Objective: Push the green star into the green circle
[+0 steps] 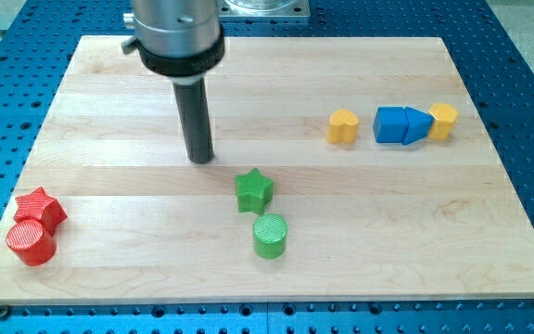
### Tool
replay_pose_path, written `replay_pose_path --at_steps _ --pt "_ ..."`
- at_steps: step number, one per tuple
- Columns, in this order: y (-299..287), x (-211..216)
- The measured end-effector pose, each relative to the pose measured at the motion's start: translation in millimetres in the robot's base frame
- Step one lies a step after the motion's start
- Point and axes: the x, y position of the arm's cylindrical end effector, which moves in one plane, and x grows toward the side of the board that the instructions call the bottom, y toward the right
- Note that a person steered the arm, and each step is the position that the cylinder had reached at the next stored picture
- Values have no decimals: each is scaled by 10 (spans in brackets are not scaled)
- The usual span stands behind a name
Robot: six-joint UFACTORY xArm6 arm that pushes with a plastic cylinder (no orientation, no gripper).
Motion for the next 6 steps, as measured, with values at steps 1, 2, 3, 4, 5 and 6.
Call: replay_pose_path --at_steps 1,2,3,4,5,6 --pt "548 320" --pt "747 740" --pt "983 688" --pt "2118 452" --pt "2796 192" --pt "2793 -153"
